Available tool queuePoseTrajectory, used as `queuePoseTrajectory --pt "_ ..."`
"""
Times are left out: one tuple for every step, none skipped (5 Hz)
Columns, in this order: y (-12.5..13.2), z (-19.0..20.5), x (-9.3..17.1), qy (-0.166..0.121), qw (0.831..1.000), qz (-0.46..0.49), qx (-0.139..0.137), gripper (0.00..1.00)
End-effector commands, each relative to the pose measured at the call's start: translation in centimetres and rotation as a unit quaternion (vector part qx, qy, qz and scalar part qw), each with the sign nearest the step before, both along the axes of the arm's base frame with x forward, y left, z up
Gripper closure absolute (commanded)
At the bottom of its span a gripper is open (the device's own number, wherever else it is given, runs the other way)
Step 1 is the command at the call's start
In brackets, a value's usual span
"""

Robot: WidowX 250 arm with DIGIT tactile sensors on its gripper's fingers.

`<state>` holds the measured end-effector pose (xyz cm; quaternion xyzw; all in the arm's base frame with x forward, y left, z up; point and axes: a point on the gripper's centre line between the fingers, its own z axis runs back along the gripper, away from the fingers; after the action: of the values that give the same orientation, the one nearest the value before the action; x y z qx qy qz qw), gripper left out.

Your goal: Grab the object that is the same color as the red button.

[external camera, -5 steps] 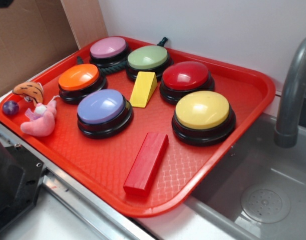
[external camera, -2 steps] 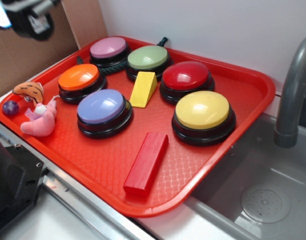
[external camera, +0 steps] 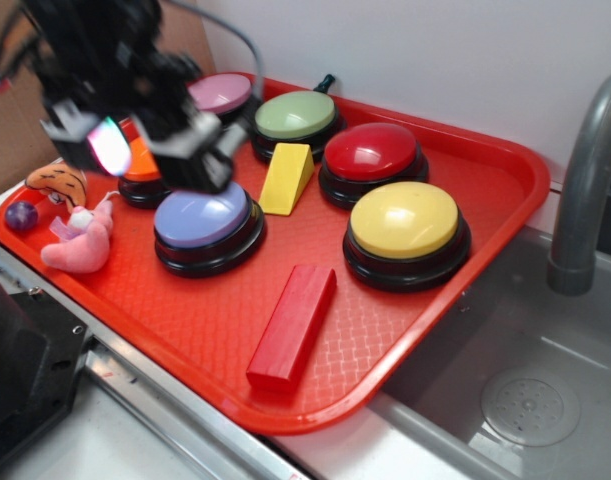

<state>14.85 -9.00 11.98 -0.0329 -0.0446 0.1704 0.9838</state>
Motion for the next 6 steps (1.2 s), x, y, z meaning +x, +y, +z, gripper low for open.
queuePoseTrajectory --pt "-2.5 -4.9 2.7 -0.014 0.997 0.066 0.024 0.00" --pt "-3.4 -7.1 3.3 -0.007 0.995 0.089 0.036 0.00" --pt "-4.3 -9.0 3.5 0.003 0.996 0.084 0.035 0.00" --pt "-4.9 -10.2 3.4 0.005 0.997 0.078 0.023 0.00" --pt "-5.4 -10.6 3.2 -0.009 0.997 0.066 0.025 0.44" --pt "-5.4 -10.4 3.0 -0.017 0.998 0.058 0.030 1.00"
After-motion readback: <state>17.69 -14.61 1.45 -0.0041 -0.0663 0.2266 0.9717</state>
